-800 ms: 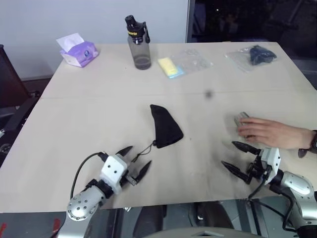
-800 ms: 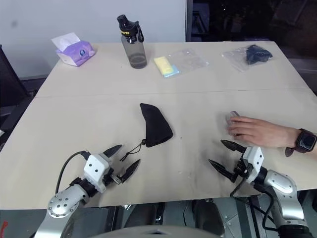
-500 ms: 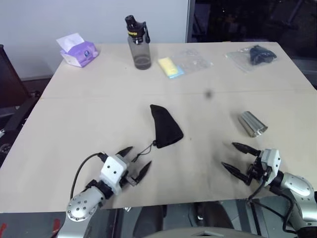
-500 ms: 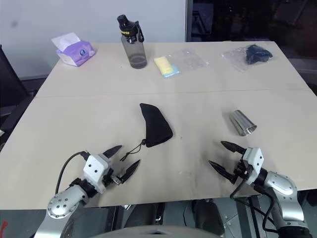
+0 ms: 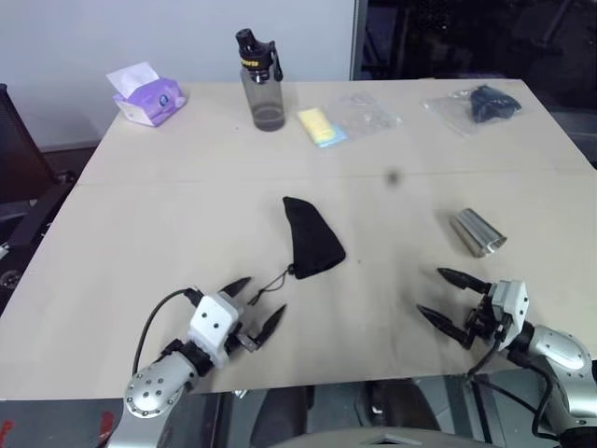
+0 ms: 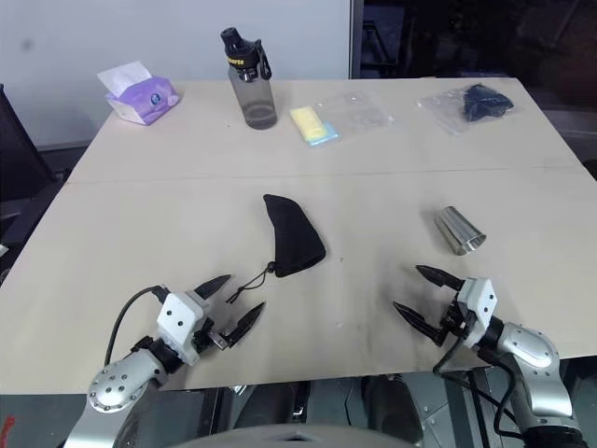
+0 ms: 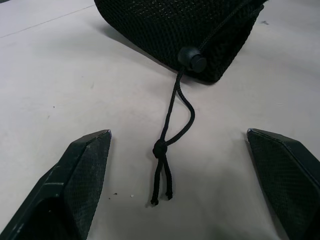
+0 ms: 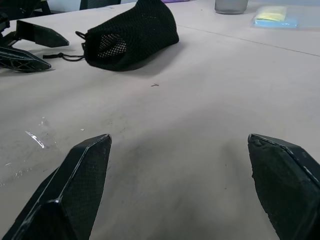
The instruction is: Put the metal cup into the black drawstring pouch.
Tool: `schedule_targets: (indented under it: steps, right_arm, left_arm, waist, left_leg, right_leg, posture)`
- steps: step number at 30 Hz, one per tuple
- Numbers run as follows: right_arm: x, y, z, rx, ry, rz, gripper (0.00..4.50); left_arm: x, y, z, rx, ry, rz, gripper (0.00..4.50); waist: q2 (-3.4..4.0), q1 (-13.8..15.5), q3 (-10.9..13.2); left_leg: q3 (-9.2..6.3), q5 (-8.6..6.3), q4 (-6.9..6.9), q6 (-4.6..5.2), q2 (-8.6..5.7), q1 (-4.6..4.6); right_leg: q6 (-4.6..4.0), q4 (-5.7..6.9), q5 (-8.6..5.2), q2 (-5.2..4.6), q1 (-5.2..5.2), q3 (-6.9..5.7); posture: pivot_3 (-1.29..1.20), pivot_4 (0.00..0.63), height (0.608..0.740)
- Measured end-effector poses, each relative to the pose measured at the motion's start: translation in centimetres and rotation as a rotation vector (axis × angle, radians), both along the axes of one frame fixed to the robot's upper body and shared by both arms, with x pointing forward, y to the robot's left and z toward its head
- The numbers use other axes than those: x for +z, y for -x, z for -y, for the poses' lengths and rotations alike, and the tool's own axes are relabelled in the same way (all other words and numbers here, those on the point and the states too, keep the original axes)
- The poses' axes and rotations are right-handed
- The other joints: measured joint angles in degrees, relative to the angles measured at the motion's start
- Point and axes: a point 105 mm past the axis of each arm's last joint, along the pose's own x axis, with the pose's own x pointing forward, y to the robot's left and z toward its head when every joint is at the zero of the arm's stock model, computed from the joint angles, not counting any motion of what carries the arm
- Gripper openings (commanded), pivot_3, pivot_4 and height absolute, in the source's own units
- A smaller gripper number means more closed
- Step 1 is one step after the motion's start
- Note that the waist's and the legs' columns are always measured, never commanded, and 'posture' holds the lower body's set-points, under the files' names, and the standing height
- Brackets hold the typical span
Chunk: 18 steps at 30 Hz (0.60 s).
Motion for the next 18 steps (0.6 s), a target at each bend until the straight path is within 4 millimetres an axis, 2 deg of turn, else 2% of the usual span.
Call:
schedule_targets:
  steps: [6, 10, 18]
  right_arm:
    - [-0.2, 0.2, 0.1, -0.003, 0.000, -0.007, 4.42]
    - [0.1, 0.3, -0.2, 0.006, -0.002, -0.003, 4.42]
    - [0.8, 1.6, -1.1, 0.034, 0.000, 0.013, 4.42]
  left_arm:
    - [-0.1, 0.2, 1.0, -0.053, 0.025, -0.011, 4.50]
    - [0.9, -1.4, 2.3, -0.078, 0.032, 0.054, 4.50]
    - [1.2, -4.6, 4.3, -0.101, 0.071, 0.095, 4.50]
  waist:
    - [0.00, 0.01, 0.00]
    - [0.03, 0.18, -0.02]
    - [0.13, 0.18, -0.10]
  left_leg:
    - [0.00, 0.00, 0.00, 0.00, 0.00, 0.00]
    - [-0.05, 0.00, 0.06, 0.00, -0.03, 0.07]
    - [-0.06, 0.00, 0.07, 0.00, -0.11, 0.12]
  right_leg:
    - [0.00, 0.00, 0.00, 0.00, 0.00, 0.00]
    - [0.00, 0.01, 0.00, 0.01, 0.12, -0.04]
    - [0.01, 0.02, 0.01, 0.03, 0.17, -0.03]
  posture:
    - [0.00, 0.150, 0.740]
    - [0.00, 0.150, 0.740]
    - [0.00, 0.150, 0.740]
